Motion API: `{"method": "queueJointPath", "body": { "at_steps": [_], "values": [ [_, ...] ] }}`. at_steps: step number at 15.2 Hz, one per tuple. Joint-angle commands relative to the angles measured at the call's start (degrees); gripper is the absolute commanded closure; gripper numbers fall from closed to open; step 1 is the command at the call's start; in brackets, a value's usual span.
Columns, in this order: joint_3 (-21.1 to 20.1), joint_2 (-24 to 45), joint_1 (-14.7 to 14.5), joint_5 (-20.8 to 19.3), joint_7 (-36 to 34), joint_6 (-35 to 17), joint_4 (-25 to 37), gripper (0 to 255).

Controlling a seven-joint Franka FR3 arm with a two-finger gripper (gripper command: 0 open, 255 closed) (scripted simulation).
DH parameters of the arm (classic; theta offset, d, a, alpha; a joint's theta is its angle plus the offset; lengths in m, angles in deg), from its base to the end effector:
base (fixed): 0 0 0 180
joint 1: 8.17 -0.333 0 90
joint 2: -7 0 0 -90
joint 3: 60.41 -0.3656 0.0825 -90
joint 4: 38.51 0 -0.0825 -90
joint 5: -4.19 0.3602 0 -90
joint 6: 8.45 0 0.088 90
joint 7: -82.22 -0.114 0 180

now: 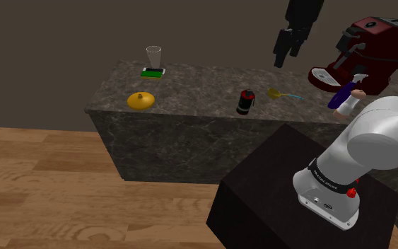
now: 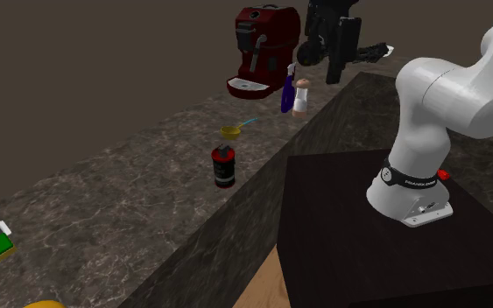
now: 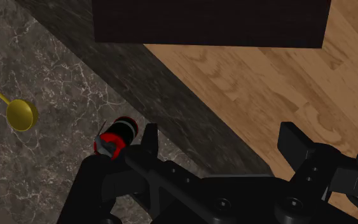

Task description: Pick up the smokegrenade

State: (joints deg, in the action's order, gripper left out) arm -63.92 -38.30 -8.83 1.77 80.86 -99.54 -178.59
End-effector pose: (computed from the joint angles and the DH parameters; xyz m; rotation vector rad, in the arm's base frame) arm 0.2440 0.0194 0.5814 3.0516 0.0483 -0.0947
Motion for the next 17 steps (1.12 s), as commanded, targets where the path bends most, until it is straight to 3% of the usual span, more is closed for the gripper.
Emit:
{"method": "queueJointPath", "body": {
  "at_steps": [1, 9, 17],
  "values": [
    [0.0, 0.0, 0.0, 0.0, 0.0, 0.0, 0.0, 0],
    [7.8, 12.2, 2.5, -3.1, 8.3, -11.7, -1.1, 0],
    [14.6, 28.6, 4.1, -3.1, 17.1, -22.0, 3.1, 0]
  ]
}}
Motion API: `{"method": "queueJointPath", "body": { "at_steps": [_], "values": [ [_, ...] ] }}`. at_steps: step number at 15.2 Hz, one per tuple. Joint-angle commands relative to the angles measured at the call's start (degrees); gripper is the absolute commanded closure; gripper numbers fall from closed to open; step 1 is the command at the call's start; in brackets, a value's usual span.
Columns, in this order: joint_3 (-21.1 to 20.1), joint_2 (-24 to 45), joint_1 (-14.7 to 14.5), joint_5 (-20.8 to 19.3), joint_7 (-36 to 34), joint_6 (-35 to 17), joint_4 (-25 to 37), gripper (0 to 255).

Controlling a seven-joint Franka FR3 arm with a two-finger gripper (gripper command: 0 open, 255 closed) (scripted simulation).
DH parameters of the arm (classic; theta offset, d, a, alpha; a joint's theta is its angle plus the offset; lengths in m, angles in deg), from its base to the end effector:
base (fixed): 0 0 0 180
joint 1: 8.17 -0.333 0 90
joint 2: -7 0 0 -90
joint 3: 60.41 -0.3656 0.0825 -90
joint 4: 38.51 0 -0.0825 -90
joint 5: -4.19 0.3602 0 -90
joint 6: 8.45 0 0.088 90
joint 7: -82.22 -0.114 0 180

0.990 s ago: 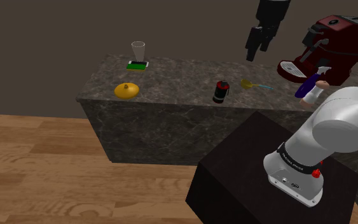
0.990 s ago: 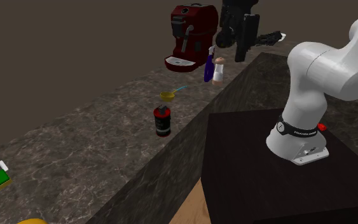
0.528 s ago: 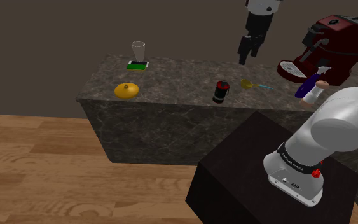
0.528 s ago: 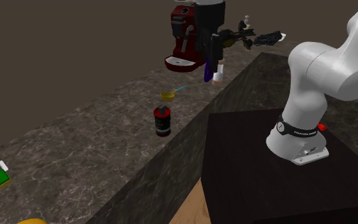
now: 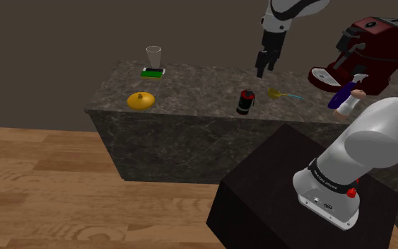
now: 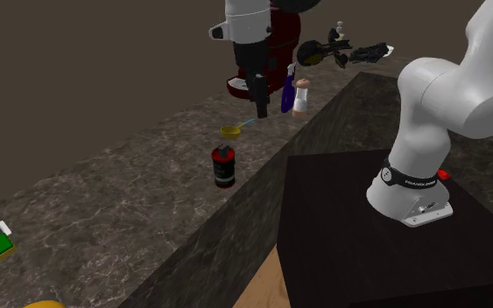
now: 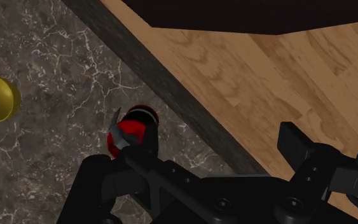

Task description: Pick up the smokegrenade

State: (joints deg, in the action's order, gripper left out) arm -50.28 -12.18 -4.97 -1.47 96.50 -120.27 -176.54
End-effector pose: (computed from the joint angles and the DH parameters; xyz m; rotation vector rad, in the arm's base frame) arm 0.3743 -0.1009 0.4777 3.1318 0.1135 -0.2040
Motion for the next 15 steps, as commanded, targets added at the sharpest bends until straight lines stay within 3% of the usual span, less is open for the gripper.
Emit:
{"method": "queueJointPath", "body": {
  "at_steps": [1, 8, 15],
  "values": [
    [1.7, 4.8, 0.4, 0.5, 2.6, -2.4, 1.9, 0],
    [5.3, 21.3, 1.8, 4.9, 11.4, -8.1, 10.1, 0],
    [5.6, 38.4, 5.3, 10.9, 19.7, -10.0, 22.0, 0]
  ]
}}
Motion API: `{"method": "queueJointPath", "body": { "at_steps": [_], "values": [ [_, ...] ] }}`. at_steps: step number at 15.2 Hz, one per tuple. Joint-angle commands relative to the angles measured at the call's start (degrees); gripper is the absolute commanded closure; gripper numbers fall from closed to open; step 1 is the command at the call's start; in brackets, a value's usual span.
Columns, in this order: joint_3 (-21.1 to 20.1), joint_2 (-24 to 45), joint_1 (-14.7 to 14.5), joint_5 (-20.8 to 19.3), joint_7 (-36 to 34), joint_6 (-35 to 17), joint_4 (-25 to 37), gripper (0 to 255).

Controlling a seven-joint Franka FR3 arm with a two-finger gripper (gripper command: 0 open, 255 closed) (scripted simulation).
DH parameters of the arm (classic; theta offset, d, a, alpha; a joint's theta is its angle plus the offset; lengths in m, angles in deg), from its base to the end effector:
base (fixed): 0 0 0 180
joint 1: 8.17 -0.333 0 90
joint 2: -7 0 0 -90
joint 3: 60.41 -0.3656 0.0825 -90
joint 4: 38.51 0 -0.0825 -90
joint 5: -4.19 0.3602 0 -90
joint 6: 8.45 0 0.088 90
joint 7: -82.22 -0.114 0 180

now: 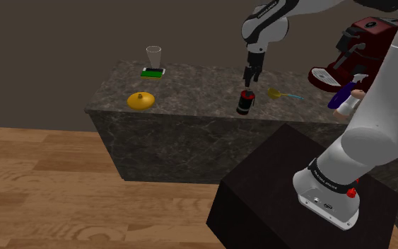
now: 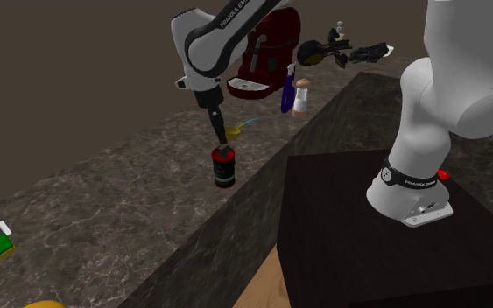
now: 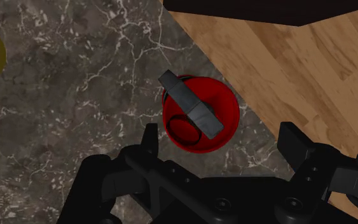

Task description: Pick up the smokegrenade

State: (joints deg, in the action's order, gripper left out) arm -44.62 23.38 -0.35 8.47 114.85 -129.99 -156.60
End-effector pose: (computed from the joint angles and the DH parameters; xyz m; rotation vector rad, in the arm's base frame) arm 0.5148 -0.2136 0.3417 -3.0377 -0.1731 0.3005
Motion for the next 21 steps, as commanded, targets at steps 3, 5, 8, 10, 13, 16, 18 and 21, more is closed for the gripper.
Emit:
{"method": "queueJointPath", "body": {
  "at_steps": [3, 5, 8, 10, 13, 16, 18, 21],
  "values": [
    [-0.3, 4.3, 1.0, 1.4, 1.8, -1.5, 2.2, 0],
    [-0.5, 5.3, 1.2, 1.8, 2.0, -2.7, 2.0, 0],
    [-0.8, 7.3, 1.4, 2.4, 2.4, -4.9, 1.7, 0],
    [-0.8, 7.3, 1.4, 2.4, 2.4, -4.9, 1.7, 0],
    [-0.8, 7.4, 1.4, 2.4, 2.4, -5.0, 1.6, 255],
    [-0.8, 7.3, 1.4, 2.4, 2.4, -5.0, 1.6, 255],
    [-0.8, 7.3, 1.4, 2.4, 2.4, -4.9, 1.6, 255],
    [-0.7, 6.8, 1.3, 2.2, 2.3, -4.3, 1.8, 255]
  ]
}}
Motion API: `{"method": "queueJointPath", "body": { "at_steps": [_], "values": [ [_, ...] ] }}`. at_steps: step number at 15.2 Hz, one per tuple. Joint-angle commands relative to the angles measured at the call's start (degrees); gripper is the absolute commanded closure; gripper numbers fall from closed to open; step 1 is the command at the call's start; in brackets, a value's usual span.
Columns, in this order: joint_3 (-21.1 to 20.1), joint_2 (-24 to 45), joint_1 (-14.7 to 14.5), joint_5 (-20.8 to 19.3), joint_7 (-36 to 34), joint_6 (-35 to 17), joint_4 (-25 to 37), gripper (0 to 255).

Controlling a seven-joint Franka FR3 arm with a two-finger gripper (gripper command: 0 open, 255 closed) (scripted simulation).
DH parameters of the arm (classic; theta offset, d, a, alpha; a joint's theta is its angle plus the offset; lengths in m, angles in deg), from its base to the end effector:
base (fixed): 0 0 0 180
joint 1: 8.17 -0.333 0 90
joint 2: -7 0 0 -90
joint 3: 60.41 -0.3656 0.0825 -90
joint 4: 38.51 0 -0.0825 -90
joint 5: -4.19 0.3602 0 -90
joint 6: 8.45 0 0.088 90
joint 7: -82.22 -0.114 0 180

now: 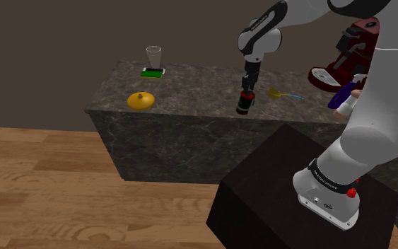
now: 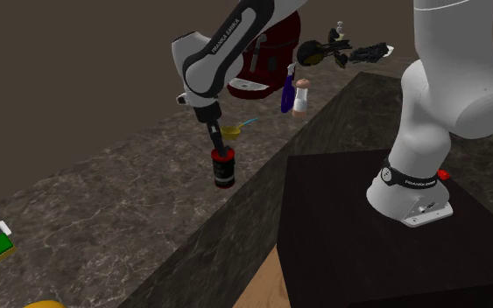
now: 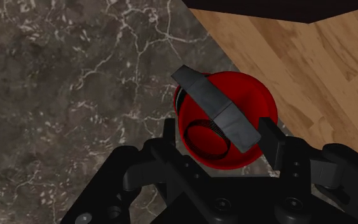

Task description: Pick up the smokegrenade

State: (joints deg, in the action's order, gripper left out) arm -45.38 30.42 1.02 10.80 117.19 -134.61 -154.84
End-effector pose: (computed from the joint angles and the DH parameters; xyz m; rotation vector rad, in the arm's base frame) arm 0.5304 -0.2253 0.2897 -3.0299 -0.1794 0.3061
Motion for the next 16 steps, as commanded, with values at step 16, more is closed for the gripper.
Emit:
{"method": "queueJointPath", "body": {
  "at_steps": [16],
  "values": [
    [1.1, -7.4, -0.8, -2.5, -1.5, 9.3, 2.1, 255]
  ]
}}
